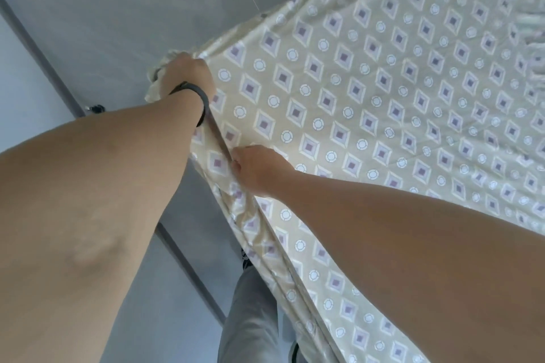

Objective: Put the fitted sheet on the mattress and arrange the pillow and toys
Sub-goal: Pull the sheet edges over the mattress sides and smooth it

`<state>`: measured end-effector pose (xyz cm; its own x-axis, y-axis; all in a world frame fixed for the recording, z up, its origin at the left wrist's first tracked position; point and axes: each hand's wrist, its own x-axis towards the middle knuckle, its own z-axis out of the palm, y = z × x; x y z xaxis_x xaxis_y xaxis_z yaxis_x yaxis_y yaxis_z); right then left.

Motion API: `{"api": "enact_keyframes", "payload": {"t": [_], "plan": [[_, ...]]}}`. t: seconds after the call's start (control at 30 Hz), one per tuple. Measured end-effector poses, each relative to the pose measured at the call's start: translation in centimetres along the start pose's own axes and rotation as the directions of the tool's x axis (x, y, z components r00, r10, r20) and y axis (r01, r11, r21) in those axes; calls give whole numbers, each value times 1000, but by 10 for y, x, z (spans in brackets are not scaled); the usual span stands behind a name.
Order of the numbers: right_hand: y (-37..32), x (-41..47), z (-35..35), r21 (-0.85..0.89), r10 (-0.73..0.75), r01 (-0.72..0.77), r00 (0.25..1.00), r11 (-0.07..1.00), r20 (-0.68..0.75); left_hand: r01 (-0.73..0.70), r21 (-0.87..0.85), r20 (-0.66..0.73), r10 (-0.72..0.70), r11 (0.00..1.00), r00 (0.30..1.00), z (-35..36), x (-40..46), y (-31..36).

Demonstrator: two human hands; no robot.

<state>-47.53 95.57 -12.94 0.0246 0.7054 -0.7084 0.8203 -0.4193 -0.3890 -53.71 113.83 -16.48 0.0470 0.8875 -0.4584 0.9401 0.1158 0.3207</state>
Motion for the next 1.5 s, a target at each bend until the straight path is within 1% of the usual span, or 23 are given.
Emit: {"api": "enact_keyframes", "payload": {"t": [0.07,0.13,0.2,0.3,0.37,0.4,0.47,0.5,0.53,0.63,0.7,0.77,0.8,0.83,0.87,0.97,1.03,1.07,1.13,1.17,1.27,1.4,1.5], "plan": [[-16,3,6,-73,-20,26,997,997,73,113,-44,-53,-115,993,992,-11,-8,-21],[-32,6,15,-142,0,20,991,990,137,166,-82,17,-165,983,986,-13,-7,-37],[-36,9,23,-177,35,-14,993,984,115,170,-47,90,-166,984,982,-13,-6,-46],[-29,16,27,-223,23,-8,997,975,67,164,-169,115,-145,972,983,-10,7,-41],[-24,17,23,-206,26,-14,998,978,59,179,-228,113,-156,957,981,-15,20,-31],[-25,16,23,-191,24,-11,998,982,66,168,-274,142,-133,947,981,-17,26,-26],[-29,14,27,-180,23,-8,996,984,84,176,-216,185,-137,960,973,-22,40,-20],[-30,13,28,-178,27,-11,996,984,88,166,-137,203,-137,976,970,-22,44,-19],[-31,12,30,-175,24,-7,995,985,95,178,-115,172,-156,977,973,-26,44,-18],[-25,16,29,-169,-57,82,987,982,147,106,145,29,-111,984,993,-22,45,-24],[-16,18,21,-140,-103,133,975,981,198,125,212,-16,-124,969,992,-10,66,-34],[-1,13,5,-135,-125,156,968,978,215,130,200,-40,-125,971,991,11,83,-37],[7,8,-7,-133,-110,139,973,981,200,178,95,-50,-174,979,983,13,76,-27],[14,3,-21,-136,-82,106,982,985,169,223,45,-71,-219,974,973,7,58,-15],[24,-7,-36,-135,-43,60,991,989,126,237,39,-67,-234,971,970,-2,30,5],[50,-53,-76,-150,52,-47,998,988,34,38,155,-23,-35,987,999,-21,-49,60],[64,-97,-98,-149,110,-112,994,982,-21,-114,202,93,97,973,991,-30,-98,94],[68,-120,-109,-113,151,-158,987,981,-60,-182,210,173,147,961,974,-34,-120,108],[82,-177,-123,-23,234,-238,965,971,-116,-333,186,329,261,924,907,-43,-178,137],[91,-215,-131,13,269,-270,952,963,-145,-434,165,369,352,886,860,-50,-217,155],[109,-311,-136,153,343,-316,916,936,-207,-620,110,408,533,777,741,-64,-315,183],[142,-452,-118,257,419,-359,876,897,-238,-763,86,540,614,640,576,-74,-435,201],[172,-546,-100,312,460,-375,846,873,-269,-786,5,543,659,618,521,-73,-517,219]]}}
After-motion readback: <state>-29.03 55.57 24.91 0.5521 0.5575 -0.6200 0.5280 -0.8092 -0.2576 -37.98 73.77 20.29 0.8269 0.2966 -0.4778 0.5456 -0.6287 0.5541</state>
